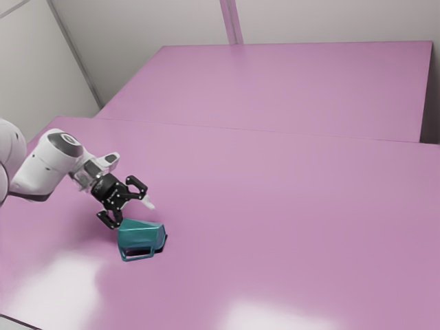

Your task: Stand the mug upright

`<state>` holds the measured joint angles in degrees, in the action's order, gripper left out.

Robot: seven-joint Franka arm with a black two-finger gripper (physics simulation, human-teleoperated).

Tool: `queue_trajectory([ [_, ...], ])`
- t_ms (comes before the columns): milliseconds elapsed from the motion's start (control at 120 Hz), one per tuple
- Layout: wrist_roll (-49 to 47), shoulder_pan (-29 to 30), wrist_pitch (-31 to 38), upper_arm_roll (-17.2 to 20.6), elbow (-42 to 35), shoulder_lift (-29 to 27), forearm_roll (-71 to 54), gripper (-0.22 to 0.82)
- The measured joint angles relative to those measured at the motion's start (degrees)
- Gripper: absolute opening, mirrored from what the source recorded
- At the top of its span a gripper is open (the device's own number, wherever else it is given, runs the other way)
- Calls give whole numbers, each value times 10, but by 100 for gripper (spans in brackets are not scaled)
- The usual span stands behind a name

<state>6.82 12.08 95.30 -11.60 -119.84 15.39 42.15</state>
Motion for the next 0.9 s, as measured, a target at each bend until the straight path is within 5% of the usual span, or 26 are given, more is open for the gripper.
queue_trajectory([
  [142, -2, -1, 1, 6, 5, -1, 0, 15],
  [283, -5, 0, 2, 10, 13, -7, 1, -4],
  [617, -21, 0, 8, 31, 28, -14, -9, -15],
  [900, -35, -23, 87, 93, 28, -83, -153, -17],
])
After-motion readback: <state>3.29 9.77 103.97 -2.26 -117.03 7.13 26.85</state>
